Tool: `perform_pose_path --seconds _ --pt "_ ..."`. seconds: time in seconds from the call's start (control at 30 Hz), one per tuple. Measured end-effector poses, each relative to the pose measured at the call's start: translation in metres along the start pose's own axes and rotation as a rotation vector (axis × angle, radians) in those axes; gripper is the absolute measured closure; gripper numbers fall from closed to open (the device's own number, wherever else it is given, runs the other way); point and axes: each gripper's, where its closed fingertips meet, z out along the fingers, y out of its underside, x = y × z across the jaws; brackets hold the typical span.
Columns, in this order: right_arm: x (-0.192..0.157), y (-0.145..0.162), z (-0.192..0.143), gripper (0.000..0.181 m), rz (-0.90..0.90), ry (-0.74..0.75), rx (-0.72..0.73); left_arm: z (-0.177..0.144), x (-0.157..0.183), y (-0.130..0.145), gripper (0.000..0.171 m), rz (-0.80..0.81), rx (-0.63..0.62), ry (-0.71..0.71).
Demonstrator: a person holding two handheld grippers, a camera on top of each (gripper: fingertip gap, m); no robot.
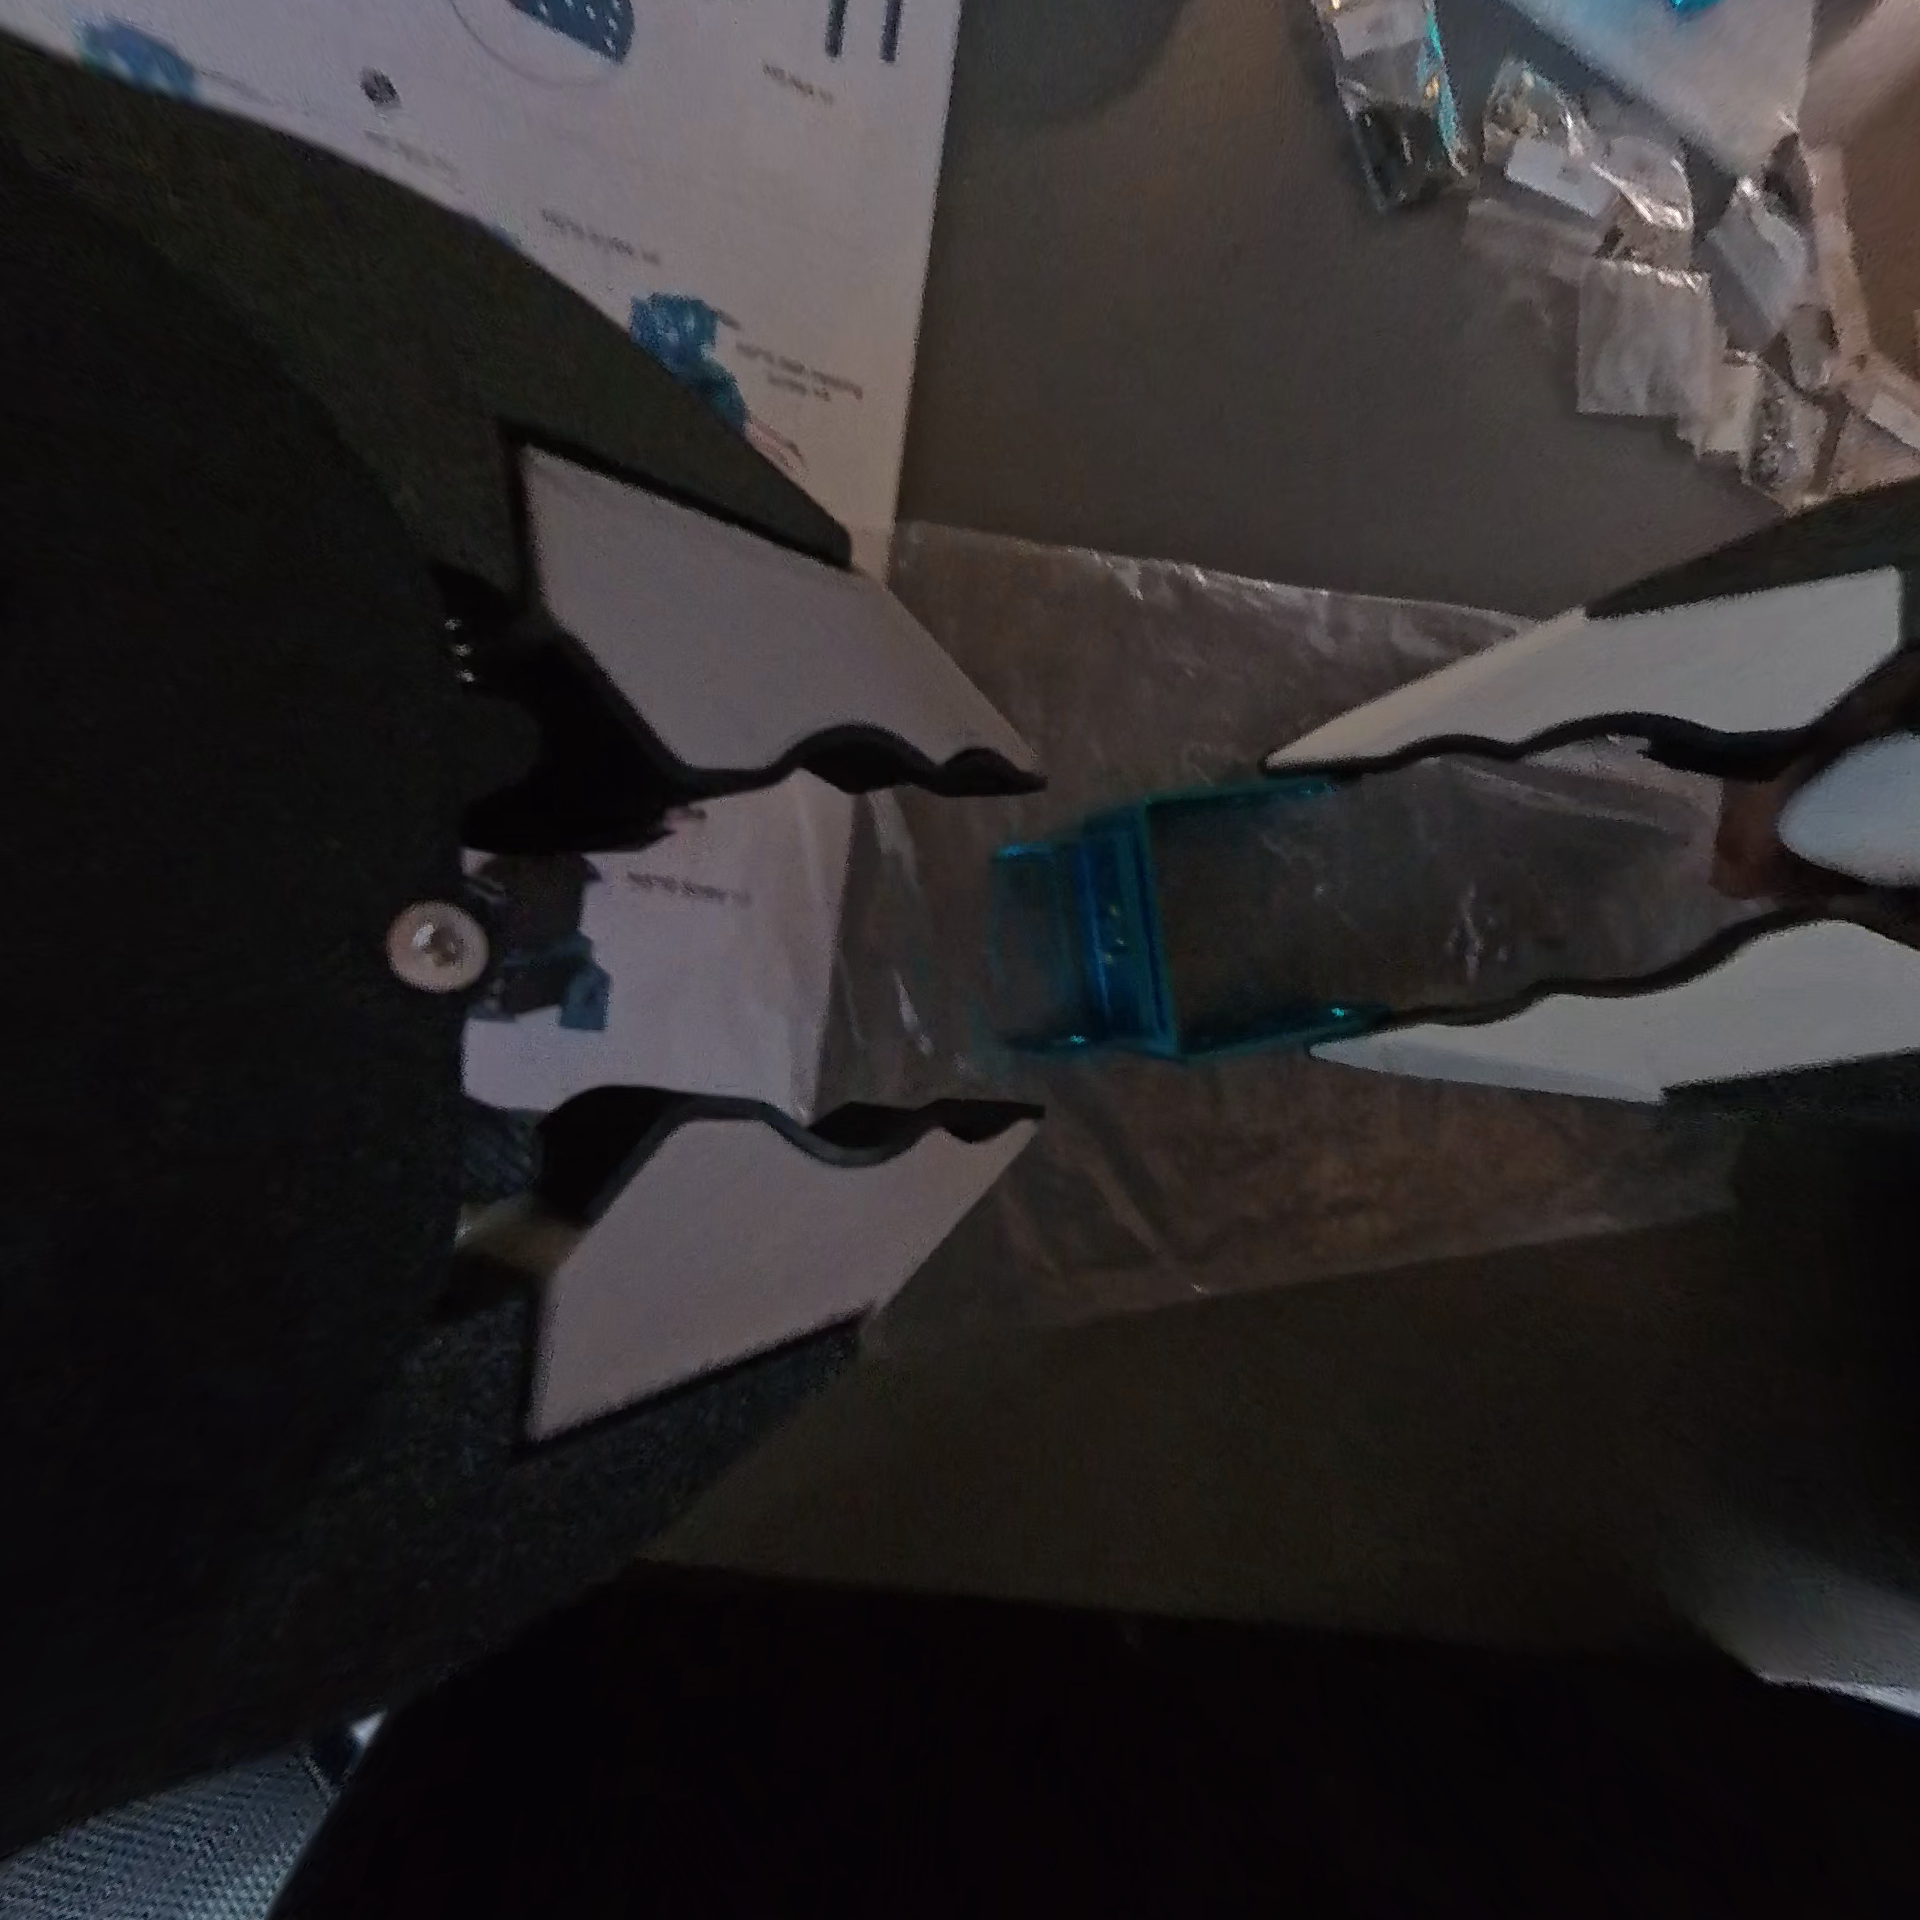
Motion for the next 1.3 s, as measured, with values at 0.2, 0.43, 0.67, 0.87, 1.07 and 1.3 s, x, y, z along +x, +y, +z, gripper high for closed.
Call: perform_pose_path --seconds 0.2,0.43,0.67,0.87,1.07,1.3 --pt "-0.001 -0.002 0.002 0.117 0.007 0.001 0.003 0.013 0.003 0.007 0.12 0.008 -0.053 -0.012" --pt "-0.004 -0.008 0.007 0.118 0.019 -0.003 -0.002 0.012 0.004 0.009 0.127 -0.012 -0.046 -0.011" --pt "-0.008 -0.014 0.011 0.111 0.03 -0.037 0.013 0.008 0.012 0.014 0.127 -0.04 -0.036 -0.033" --pt "-0.003 -0.025 -0.036 0.121 0.014 -0.031 0.062 -0.014 0.014 0.008 0.115 -0.117 0.056 -0.116" --pt "-0.012 -0.047 -0.02 0.16 -0.13 -0.124 0.033 -0.027 0.041 0.0 0.115 -0.271 0.175 -0.235" --pt "-0.015 -0.028 0.021 0.165 -0.287 -0.172 -0.256 -0.026 0.057 -0.011 0.116 -0.403 0.267 -0.346"
